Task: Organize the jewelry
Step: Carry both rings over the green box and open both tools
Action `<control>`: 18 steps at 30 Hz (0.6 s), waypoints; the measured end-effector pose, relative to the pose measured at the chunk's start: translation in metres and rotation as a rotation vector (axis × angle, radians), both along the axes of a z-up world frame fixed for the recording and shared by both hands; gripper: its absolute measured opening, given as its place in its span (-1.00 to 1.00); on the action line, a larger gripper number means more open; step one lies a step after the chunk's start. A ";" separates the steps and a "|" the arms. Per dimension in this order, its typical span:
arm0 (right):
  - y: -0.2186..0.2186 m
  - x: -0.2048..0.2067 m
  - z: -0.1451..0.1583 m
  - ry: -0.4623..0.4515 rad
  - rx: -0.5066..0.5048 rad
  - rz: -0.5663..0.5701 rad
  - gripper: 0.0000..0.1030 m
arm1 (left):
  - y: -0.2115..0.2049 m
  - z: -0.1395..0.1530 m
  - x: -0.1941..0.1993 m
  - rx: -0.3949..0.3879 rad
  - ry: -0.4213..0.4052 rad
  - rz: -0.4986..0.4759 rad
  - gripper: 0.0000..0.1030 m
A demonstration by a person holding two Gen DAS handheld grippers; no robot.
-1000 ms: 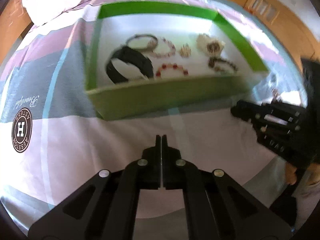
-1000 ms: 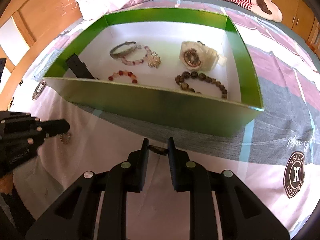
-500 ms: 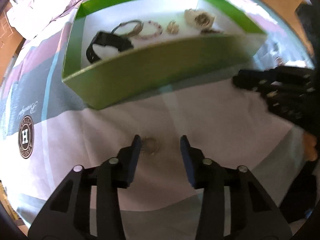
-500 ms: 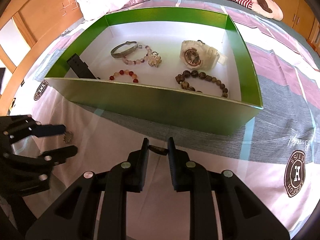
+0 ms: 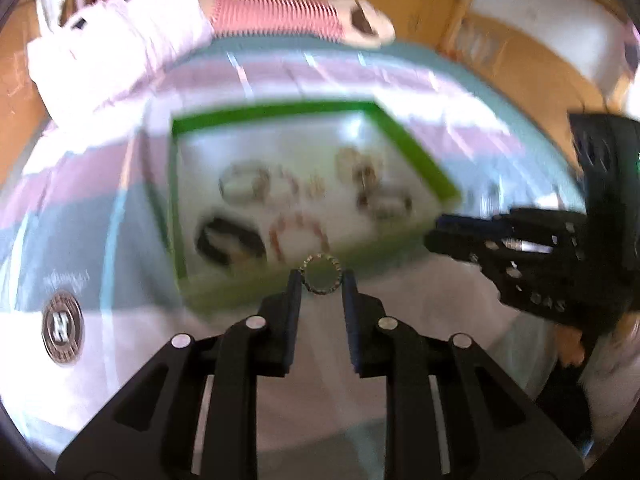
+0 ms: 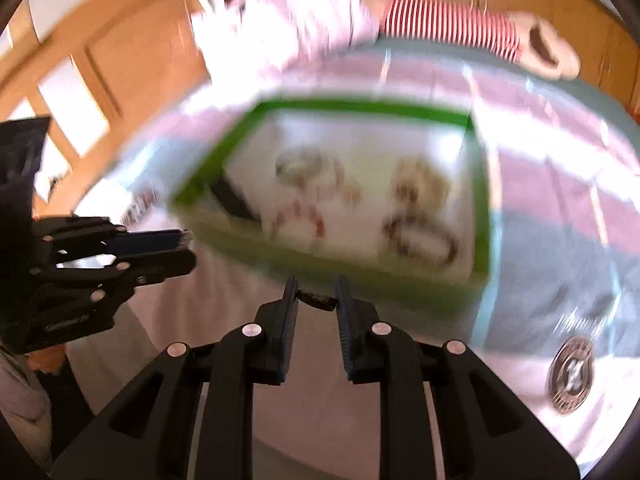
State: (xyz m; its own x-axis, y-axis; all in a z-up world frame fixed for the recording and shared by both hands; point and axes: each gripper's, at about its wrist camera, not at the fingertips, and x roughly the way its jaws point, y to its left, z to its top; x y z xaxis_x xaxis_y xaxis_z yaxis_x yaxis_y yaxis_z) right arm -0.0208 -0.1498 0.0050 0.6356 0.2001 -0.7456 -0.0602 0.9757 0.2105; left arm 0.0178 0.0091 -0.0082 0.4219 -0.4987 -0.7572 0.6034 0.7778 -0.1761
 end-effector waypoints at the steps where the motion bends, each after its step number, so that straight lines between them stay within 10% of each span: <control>1: -0.007 0.009 0.005 -0.015 0.015 -0.026 -0.59 | -0.003 0.002 0.005 -0.001 -0.012 0.018 -0.60; 10: -0.037 0.066 -0.047 0.093 0.035 -0.130 -0.58 | -0.039 -0.040 0.066 0.092 0.023 0.106 -0.58; 13: -0.041 0.062 -0.044 0.085 0.042 -0.142 -0.13 | -0.042 -0.043 0.065 0.111 -0.001 0.122 0.10; 18: -0.046 0.041 -0.020 -0.048 0.081 -0.208 0.79 | -0.033 -0.021 0.053 0.076 -0.087 0.153 0.59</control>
